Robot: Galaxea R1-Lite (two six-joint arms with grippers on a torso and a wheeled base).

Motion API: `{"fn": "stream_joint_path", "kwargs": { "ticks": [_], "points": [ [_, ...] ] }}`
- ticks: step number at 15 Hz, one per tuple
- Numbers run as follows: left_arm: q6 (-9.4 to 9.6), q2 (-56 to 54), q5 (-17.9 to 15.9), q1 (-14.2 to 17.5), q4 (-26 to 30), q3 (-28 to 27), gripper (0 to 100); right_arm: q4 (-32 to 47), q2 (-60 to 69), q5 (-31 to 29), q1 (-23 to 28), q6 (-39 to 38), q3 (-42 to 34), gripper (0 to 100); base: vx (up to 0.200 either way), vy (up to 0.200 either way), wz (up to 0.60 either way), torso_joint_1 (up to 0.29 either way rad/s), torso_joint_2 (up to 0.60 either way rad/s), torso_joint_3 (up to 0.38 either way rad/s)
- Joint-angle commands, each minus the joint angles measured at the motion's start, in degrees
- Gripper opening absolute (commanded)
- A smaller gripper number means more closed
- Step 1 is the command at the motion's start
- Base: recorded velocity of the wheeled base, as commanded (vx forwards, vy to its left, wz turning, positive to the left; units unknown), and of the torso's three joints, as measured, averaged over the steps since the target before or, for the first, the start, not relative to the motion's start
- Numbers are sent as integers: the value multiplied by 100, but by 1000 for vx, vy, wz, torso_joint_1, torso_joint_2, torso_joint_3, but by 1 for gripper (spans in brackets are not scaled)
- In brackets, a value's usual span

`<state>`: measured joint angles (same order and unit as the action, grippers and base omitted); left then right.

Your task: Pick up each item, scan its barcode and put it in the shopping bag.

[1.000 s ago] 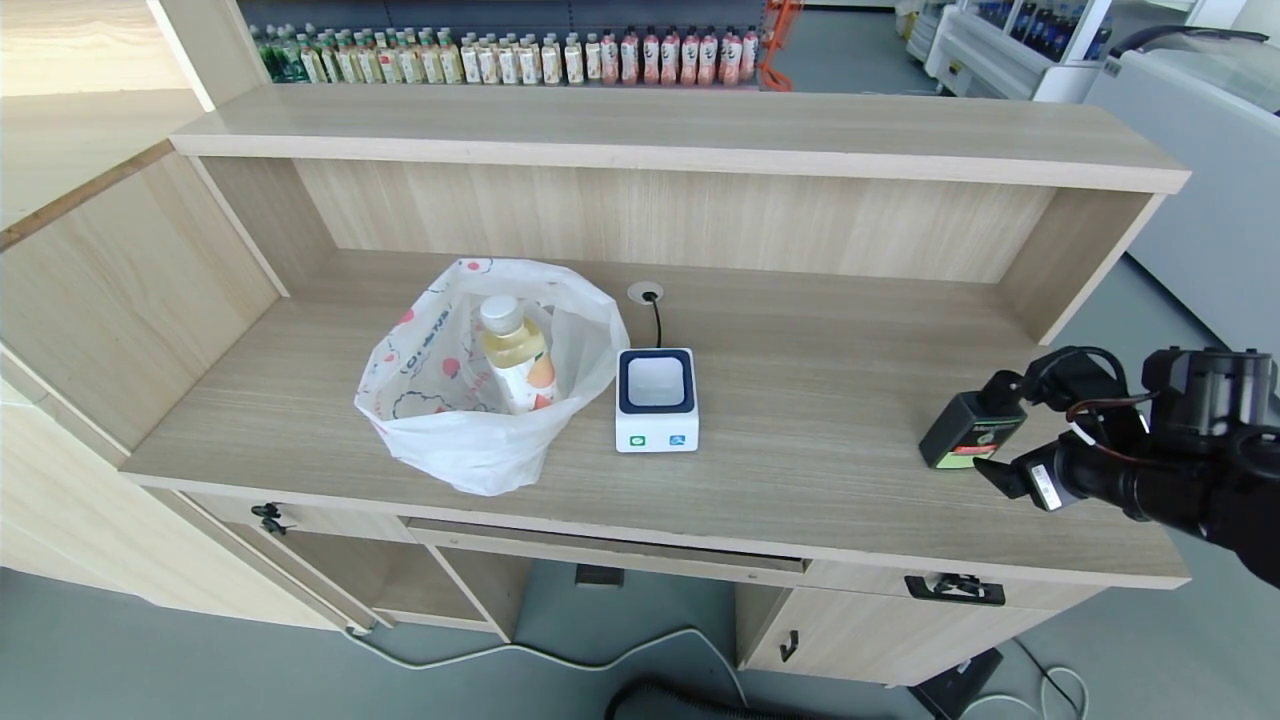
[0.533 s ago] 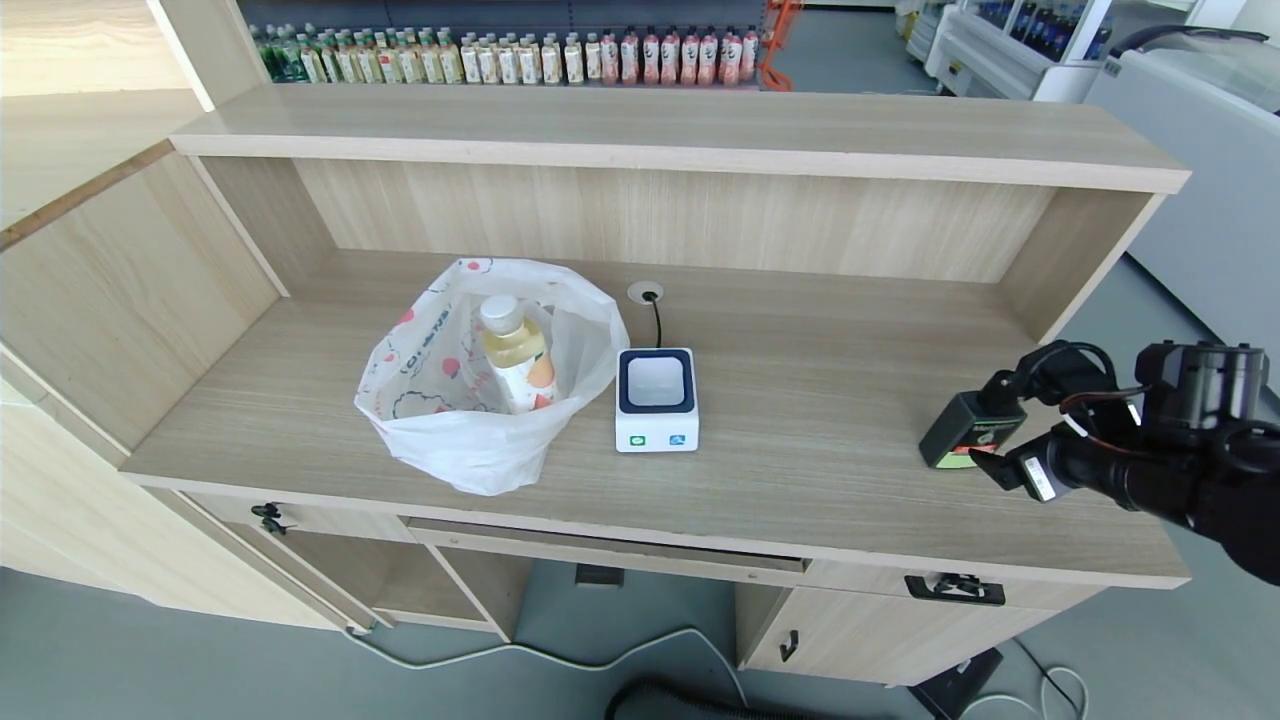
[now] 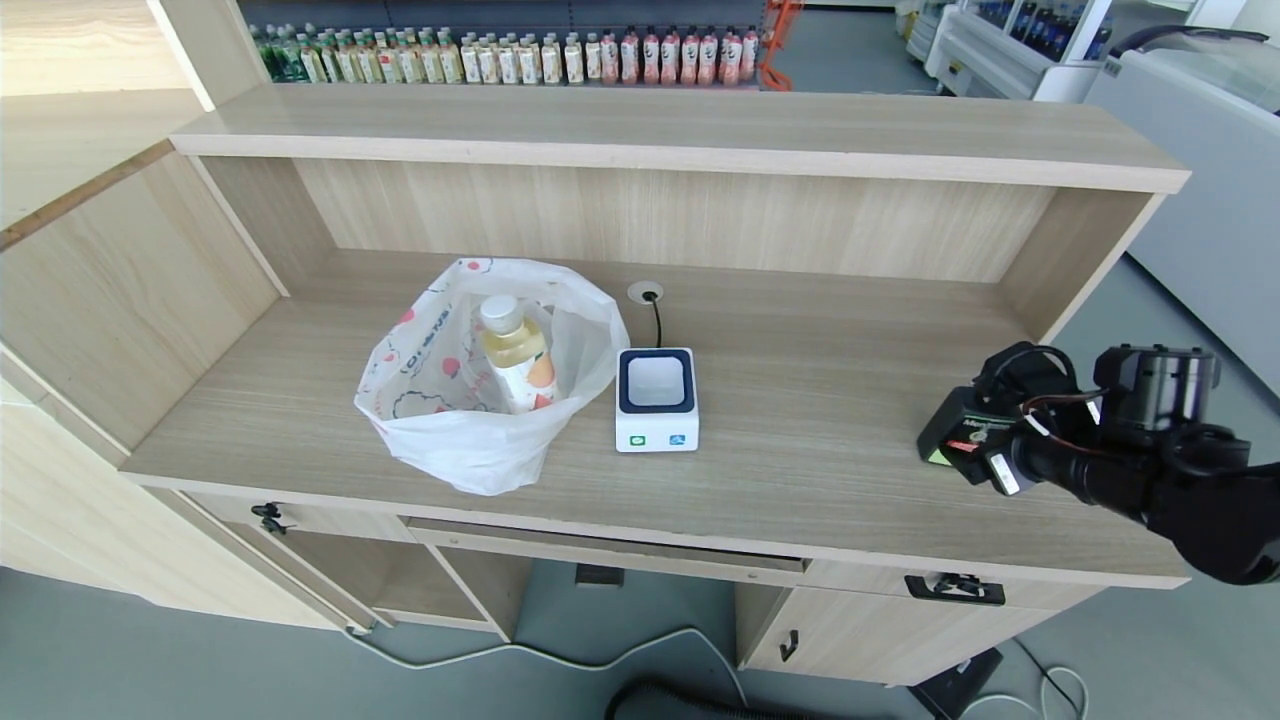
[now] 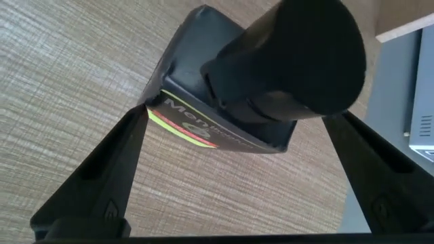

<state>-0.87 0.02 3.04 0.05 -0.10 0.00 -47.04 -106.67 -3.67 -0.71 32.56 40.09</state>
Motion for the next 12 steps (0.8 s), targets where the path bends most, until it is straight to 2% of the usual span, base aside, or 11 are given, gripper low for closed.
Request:
{"fn": "stream_joint_path", "kwargs": {
  "ticks": [1, 5, 6, 7, 12],
  "points": [
    [-1, -2, 4, 4, 1, 0, 100, -7, -188, -2, -35, 5, 77, 100, 0, 0, 0, 0, 0, 0],
    [-1, -2, 4, 4, -8, 0, 100, -15, -337, 200, -140, -57, 183, 100, 0, 0, 0, 0, 0, 0],
    [-1, -2, 4, 4, 1, 0, 100, -33, -390, 472, -149, -101, 200, 100, 0, 0, 0, 0, 0, 0],
    [-1, -2, 4, 4, -8, 0, 100, -59, -478, 543, -149, -110, 288, 0, 0, 0, 0, 0, 0, 0],
    [-1, -2, 4, 4, 1, 0, 100, -77, -645, 578, -184, -92, 526, 0, 0, 0, 0, 0, 0, 0]
  ]
}}
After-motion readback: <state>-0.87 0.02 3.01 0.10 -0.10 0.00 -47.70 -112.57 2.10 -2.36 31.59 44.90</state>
